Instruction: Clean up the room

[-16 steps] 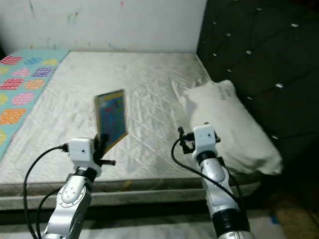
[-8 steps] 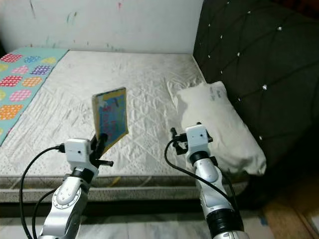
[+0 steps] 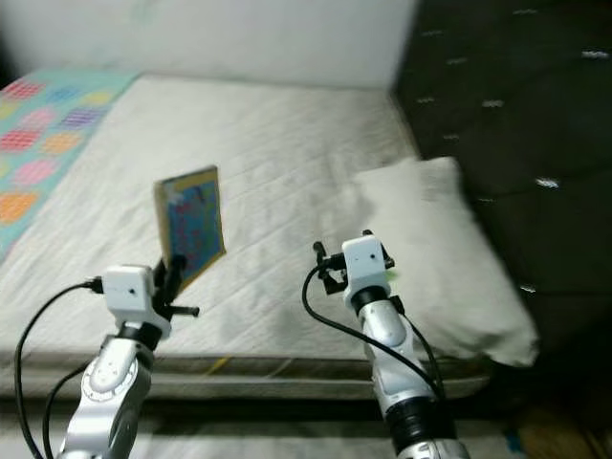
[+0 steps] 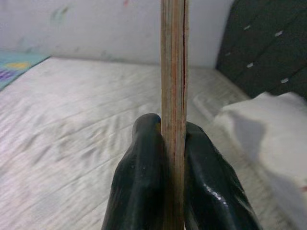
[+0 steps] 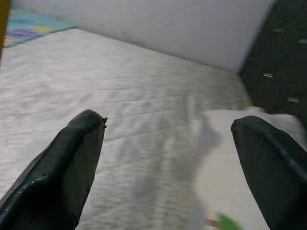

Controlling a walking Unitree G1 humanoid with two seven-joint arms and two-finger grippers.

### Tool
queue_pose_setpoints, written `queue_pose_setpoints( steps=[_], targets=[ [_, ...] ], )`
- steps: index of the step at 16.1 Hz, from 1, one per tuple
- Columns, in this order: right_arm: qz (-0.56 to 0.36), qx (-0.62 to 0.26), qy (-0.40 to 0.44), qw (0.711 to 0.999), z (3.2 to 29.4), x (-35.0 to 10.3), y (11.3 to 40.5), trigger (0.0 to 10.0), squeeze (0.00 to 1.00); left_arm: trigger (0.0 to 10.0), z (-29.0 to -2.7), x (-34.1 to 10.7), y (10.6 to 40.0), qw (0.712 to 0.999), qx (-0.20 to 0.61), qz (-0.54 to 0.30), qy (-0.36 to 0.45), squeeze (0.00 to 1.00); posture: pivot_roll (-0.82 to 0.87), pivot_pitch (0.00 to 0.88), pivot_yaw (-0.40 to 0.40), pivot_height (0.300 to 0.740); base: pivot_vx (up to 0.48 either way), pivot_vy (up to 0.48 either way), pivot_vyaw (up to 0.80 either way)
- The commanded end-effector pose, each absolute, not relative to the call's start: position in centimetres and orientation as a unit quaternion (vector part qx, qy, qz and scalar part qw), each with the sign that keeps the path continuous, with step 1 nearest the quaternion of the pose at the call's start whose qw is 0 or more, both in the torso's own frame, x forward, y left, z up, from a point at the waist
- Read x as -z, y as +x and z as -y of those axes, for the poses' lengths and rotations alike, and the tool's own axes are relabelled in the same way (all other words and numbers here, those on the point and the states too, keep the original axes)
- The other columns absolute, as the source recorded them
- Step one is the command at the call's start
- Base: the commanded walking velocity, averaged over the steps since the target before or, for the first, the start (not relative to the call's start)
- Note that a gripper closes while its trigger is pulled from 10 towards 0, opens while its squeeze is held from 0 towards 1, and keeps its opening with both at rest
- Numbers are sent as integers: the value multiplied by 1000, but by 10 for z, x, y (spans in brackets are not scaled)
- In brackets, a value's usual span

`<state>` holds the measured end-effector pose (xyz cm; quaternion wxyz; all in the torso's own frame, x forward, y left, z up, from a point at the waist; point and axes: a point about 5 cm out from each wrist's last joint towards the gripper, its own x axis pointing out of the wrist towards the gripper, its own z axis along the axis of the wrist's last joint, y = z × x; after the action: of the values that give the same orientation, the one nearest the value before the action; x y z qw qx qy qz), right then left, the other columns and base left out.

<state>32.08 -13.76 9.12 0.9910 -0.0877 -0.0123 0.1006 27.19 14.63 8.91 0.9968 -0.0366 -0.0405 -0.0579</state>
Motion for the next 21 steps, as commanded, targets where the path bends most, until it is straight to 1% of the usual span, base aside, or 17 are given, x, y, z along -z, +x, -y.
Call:
queue_pose_setpoints(
  steps=[1, 3, 6, 9, 14, 18, 21],
  targets=[
    [13, -88, -91, 992, 148, -92, 320, 10000, 0, 10000, -132, -100, 273, 993, 82, 68, -43, 0, 59, 22, -40, 740, 304, 0, 0],
    [13, -90, -94, 991, 147, -92, 320, 10000, 0, 10000, -132, -99, 273, 994, 80, 66, -43, 0, 59, 22, -42, 740, 294, 0, 0],
    [13, -92, -96, 991, 146, -92, 320, 10000, 0, 10000, -135, -97, 275, 996, 60, 58, -41, 0, 61, 22, -41, 740, 0, 0, 0],
    [19, -98, -102, 990, 145, -93, 320, 10000, 0, 10000, -135, -97, 276, 996, 60, 58, -40, 0, 61, 20, -40, 740, 0, 0, 0],
    [19, -99, -104, 989, 143, -92, 320, 10000, 0, 10000, -137, -96, 275, 996, 64, 57, -37, 0, 63, 18, -40, 740, 0, 0, 714],
    [17, -99, -103, 990, 144, -91, 320, 10000, 0, 10000, -135, -97, 274, 994, 75, 62, -41, 0, 63, 19, -40, 740, 0, 0, 0],
    [16, -101, -103, 989, 143, -91, 320, 10000, 0, 10000, -134, -97, 273, 994, 75, 62, -43, 0, 66, 22, -43, 740, 252, 0, 0]
  ],
)
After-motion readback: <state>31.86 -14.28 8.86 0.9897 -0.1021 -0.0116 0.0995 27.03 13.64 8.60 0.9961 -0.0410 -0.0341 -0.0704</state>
